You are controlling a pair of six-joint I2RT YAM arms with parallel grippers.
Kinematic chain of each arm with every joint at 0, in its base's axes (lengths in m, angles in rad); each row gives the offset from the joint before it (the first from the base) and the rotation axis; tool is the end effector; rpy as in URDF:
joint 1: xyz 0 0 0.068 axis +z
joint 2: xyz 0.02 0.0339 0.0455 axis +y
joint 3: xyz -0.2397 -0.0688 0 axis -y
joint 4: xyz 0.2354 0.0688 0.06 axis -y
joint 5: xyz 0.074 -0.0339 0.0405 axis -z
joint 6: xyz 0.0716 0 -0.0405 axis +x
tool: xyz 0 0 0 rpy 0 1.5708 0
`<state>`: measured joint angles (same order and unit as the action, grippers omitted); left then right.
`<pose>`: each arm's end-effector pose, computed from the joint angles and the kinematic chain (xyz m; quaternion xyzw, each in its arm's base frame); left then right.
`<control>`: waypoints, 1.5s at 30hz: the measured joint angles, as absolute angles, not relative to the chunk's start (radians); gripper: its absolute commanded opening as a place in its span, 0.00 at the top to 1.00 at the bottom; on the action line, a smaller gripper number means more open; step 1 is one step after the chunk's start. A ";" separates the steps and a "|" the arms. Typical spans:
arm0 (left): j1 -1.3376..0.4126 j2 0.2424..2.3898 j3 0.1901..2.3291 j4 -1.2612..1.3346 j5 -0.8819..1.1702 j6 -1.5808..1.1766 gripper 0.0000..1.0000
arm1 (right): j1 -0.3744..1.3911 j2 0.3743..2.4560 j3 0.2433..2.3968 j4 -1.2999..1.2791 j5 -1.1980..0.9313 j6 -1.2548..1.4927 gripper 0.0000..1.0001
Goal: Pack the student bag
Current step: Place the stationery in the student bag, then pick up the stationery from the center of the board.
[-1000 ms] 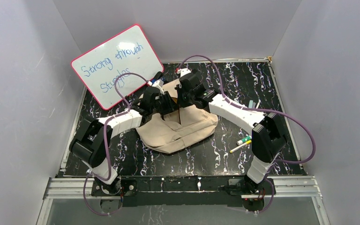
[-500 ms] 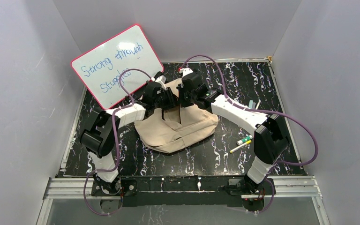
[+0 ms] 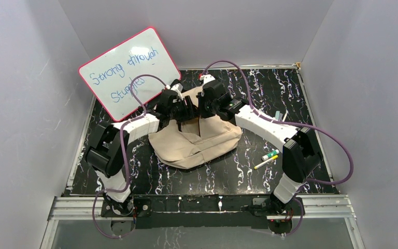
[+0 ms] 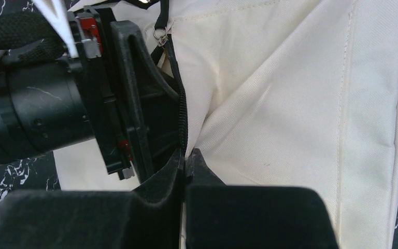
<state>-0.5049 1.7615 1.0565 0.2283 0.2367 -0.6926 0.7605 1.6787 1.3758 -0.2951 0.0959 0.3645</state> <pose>0.3518 -0.2136 0.1761 -0.0183 0.8501 -0.3744 0.3698 0.3006 0.2766 0.2571 -0.1517 0.8702 0.2132 0.4176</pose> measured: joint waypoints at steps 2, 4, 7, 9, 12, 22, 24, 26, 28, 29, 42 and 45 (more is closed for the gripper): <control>-0.505 1.736 1.053 0.202 0.224 -0.685 0.47 | 0.760 1.678 1.376 -0.295 0.093 0.364 1.00; -0.505 1.703 1.050 0.178 0.213 -0.676 0.47 | 0.760 1.678 1.376 -0.295 0.090 0.364 1.00; -0.501 1.629 1.032 0.144 0.194 -0.662 0.47 | 0.760 1.678 1.376 -0.295 0.082 0.364 0.97; -0.501 1.584 1.012 0.133 0.182 -0.656 0.47 | 0.760 1.678 1.376 -0.295 0.076 0.365 0.90; -0.500 1.504 0.950 0.125 0.171 -0.661 0.47 | 0.760 1.678 1.373 -0.294 0.070 0.370 0.81; -0.500 1.347 0.796 0.084 0.107 -0.717 0.47 | 0.761 1.654 1.344 -0.253 0.046 0.402 0.48; -0.500 1.301 0.780 0.065 0.060 -0.726 0.47 | 0.761 1.614 1.313 -0.251 0.057 0.412 0.46; -0.499 1.255 0.768 0.044 0.012 -0.729 0.47 | 0.761 1.569 1.282 -0.251 0.081 0.421 0.42; -0.499 1.221 0.761 0.032 -0.027 -0.729 0.48 | 0.761 1.511 1.243 -0.252 0.126 0.440 0.37; -0.499 1.209 0.760 0.027 -0.045 -0.728 0.48 | 0.761 1.478 1.222 -0.256 0.154 0.450 0.35; -0.496 1.213 0.760 -0.009 -0.132 -0.721 0.48 | 0.678 1.246 1.042 -0.524 0.563 0.710 0.15; -0.496 1.223 0.760 -0.008 -0.131 -0.735 0.48 | 0.557 1.245 1.002 -0.580 0.556 0.744 0.12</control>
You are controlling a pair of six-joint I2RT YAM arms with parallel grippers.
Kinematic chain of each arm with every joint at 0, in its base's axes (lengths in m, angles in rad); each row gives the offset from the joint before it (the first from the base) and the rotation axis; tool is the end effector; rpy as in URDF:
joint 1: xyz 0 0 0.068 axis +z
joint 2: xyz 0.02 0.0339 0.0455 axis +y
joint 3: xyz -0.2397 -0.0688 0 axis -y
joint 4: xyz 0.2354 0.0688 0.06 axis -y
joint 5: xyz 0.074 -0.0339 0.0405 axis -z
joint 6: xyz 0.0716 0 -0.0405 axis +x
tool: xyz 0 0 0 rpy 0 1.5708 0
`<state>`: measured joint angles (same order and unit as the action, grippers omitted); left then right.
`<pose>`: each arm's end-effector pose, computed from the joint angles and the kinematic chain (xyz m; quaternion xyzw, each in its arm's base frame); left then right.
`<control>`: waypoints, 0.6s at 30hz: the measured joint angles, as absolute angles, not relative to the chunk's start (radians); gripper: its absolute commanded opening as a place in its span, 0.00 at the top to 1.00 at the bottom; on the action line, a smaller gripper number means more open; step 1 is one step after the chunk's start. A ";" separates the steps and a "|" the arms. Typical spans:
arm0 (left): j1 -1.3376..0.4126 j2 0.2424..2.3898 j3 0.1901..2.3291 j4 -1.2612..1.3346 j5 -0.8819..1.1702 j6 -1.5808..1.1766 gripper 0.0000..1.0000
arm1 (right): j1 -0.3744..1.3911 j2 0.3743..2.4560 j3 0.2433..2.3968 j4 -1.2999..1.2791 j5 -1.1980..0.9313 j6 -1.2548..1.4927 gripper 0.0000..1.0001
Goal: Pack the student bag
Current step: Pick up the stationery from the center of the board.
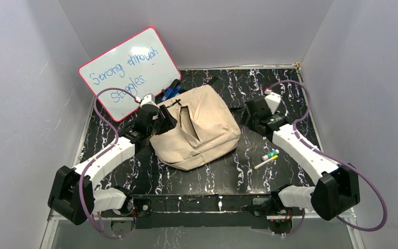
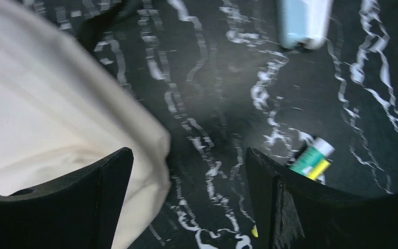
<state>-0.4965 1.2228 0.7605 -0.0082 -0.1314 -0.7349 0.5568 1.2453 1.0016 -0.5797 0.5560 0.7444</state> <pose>0.2726 -0.1370 0.2218 -0.1352 0.8405 -0.2556 0.4582 0.2559 0.1148 0.2432 0.1836 0.8819 0.0093 0.4341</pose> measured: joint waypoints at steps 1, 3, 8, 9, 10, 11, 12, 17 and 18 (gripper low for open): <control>-0.496 1.223 0.760 -0.006 -0.131 -0.742 0.48 | 0.501 1.244 0.981 -0.590 0.542 0.753 0.11; -0.496 1.223 0.760 0.002 -0.131 -0.749 0.48 | 0.390 1.238 0.933 -0.608 0.506 0.761 0.08; -0.496 1.223 0.760 0.015 -0.131 -0.752 0.48 | 0.236 1.198 0.830 -0.662 0.456 0.819 0.05; -0.495 1.223 0.760 0.015 -0.131 -0.752 0.48 | 0.224 1.196 0.818 -0.669 0.446 0.833 0.06; -0.494 1.224 0.760 0.015 -0.131 -0.752 0.48 | 0.213 1.196 0.808 -0.679 0.434 0.844 0.06; -0.493 1.224 0.760 0.015 -0.130 -0.752 0.48 | 0.207 1.198 0.800 -0.690 0.418 0.861 0.07; -0.493 1.225 0.760 0.016 -0.130 -0.751 0.48 | 0.204 1.201 0.796 -0.697 0.410 0.868 0.08; -0.493 1.245 0.760 0.022 -0.123 -0.751 0.48 | 0.203 1.205 0.757 -0.706 0.363 0.917 0.16; -0.493 1.251 0.760 0.023 -0.122 -0.751 0.48 | 0.203 1.205 0.743 -0.707 0.355 0.924 0.17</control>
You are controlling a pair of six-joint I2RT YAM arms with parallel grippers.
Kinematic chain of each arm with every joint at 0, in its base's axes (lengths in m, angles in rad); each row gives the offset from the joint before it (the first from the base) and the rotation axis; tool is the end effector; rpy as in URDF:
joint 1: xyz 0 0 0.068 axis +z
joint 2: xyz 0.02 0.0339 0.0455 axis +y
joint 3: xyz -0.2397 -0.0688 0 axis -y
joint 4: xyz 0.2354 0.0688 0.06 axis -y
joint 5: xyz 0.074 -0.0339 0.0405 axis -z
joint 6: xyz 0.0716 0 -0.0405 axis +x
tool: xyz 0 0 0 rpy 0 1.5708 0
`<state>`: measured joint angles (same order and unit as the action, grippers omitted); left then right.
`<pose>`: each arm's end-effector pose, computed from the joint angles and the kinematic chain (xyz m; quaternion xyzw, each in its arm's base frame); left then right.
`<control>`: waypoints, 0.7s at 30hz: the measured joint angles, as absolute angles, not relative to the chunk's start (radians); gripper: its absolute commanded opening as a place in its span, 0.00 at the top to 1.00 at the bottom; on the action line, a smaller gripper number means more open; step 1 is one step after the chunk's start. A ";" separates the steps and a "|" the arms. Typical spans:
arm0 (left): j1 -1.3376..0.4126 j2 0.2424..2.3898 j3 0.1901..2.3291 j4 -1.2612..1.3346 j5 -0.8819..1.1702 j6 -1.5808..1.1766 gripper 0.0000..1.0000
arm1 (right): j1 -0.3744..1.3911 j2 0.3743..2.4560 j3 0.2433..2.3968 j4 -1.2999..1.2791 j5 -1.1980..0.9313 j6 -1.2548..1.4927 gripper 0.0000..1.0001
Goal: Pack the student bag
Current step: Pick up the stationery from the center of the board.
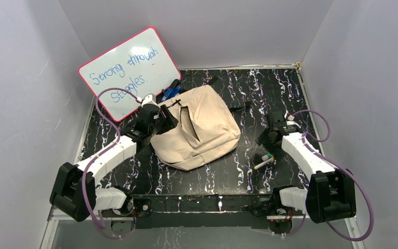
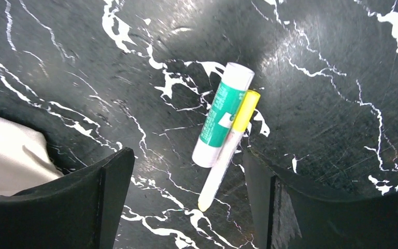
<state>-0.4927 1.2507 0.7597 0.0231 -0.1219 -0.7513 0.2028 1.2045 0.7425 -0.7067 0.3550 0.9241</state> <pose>0.2772 -0.1389 0.2175 -0.1413 0.8390 -0.2625 0.4552 0.2272 0.0213 0.1562 0.3733 0.8900 -0.0413 0.2586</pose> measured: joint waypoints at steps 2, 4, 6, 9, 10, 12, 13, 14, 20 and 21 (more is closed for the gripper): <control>-0.493 1.257 0.760 0.023 -0.119 -0.751 0.48 | 0.202 1.204 0.724 -0.708 0.342 0.933 0.18; -0.493 1.259 0.760 0.023 -0.118 -0.751 0.48 | 0.198 1.204 0.712 -0.710 0.326 0.936 0.18; -0.493 1.261 0.760 0.023 -0.117 -0.751 0.48 | 0.196 1.204 0.708 -0.713 0.311 0.935 0.18; -0.493 1.263 0.760 0.023 -0.115 -0.751 0.48 | 0.196 1.198 0.705 -0.713 0.286 0.924 0.16; -0.493 1.263 0.760 0.023 -0.115 -0.751 0.48 | 0.197 1.192 0.702 -0.715 0.277 0.917 0.16; -0.492 1.263 0.759 0.025 -0.115 -0.751 0.48 | 0.196 1.181 0.693 -0.717 0.260 0.907 0.17; -0.492 1.263 0.756 0.030 -0.115 -0.751 0.48 | 0.196 1.176 0.687 -0.721 0.249 0.897 0.17; -0.492 1.263 0.752 0.032 -0.115 -0.752 0.48 | 0.196 1.175 0.683 -0.725 0.241 0.891 0.18; -0.492 1.263 0.728 0.037 -0.113 -0.752 0.48 | 0.196 1.180 0.644 -0.731 0.196 0.863 0.33; -0.492 1.263 0.728 0.036 -0.113 -0.753 0.48 | 0.196 1.182 0.640 -0.732 0.190 0.860 0.35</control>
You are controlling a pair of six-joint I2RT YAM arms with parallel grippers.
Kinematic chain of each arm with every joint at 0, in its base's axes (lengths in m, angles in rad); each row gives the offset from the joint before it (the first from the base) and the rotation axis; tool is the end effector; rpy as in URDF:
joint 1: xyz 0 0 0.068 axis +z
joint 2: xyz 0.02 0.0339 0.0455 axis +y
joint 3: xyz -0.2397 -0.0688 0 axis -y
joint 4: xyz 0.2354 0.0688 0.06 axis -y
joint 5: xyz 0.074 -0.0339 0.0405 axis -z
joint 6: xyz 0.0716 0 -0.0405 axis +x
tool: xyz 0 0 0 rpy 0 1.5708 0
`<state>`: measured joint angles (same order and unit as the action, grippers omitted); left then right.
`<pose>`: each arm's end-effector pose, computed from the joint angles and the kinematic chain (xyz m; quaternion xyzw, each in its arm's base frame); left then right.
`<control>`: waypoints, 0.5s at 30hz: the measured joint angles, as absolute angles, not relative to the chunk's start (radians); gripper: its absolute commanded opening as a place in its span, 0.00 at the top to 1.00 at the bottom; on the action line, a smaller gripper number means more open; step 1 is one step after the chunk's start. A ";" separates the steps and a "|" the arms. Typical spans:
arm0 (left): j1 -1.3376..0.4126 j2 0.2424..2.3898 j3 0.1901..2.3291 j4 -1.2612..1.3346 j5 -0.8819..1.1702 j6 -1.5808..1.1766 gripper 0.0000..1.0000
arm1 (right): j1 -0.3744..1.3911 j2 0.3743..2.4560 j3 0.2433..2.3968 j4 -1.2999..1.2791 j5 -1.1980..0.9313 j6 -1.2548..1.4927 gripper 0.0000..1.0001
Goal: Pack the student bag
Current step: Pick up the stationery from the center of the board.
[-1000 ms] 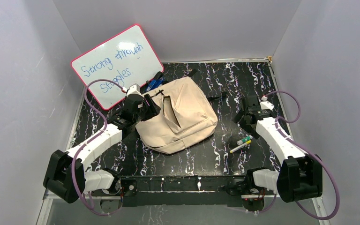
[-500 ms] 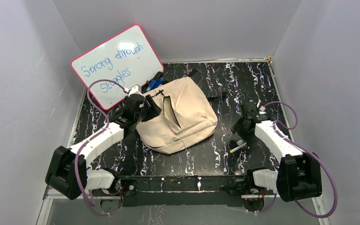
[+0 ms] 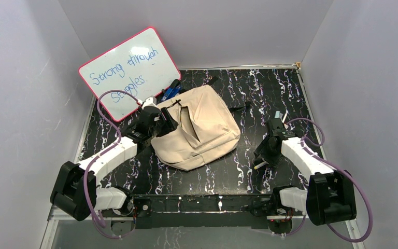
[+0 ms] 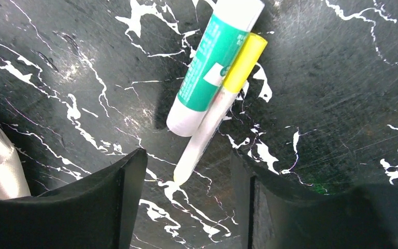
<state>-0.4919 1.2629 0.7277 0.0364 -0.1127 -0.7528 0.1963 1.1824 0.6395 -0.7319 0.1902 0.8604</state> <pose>0.2752 -0.1383 0.2040 -0.1402 0.8474 -0.2579 0.4425 0.2026 0.0265 0.1271 0.3342 0.9263 -0.0071 0.1741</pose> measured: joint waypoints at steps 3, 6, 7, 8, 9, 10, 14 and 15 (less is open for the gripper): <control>-0.492 1.262 0.727 0.037 -0.112 -0.753 0.48 | 0.196 1.187 0.629 -0.724 0.177 0.858 0.38; -0.492 1.262 0.727 0.037 -0.112 -0.755 0.48 | 0.196 1.201 0.619 -0.719 0.173 0.854 0.44; -0.492 1.262 0.727 0.037 -0.112 -0.756 0.48 | 0.196 1.208 0.617 -0.714 0.172 0.852 0.46; -0.492 1.262 0.726 0.037 -0.112 -0.756 0.48 | 0.196 1.214 0.614 -0.709 0.172 0.853 0.48; -0.492 1.262 0.726 0.036 -0.113 -0.756 0.48 | 0.196 1.219 0.611 -0.704 0.171 0.851 0.50; -0.492 1.262 0.726 0.037 -0.113 -0.756 0.48 | 0.196 1.226 0.607 -0.702 0.172 0.849 0.53; -0.492 1.256 0.714 0.044 -0.113 -0.761 0.48 | 0.196 1.232 0.607 -0.706 0.176 0.836 0.63; -0.492 1.255 0.710 0.043 -0.113 -0.763 0.48 | 0.196 1.234 0.607 -0.708 0.178 0.833 0.65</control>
<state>-0.4919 1.2549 0.7105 0.0429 -0.1135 -0.7628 0.1955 1.2335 0.6075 -0.7082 0.1776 0.8330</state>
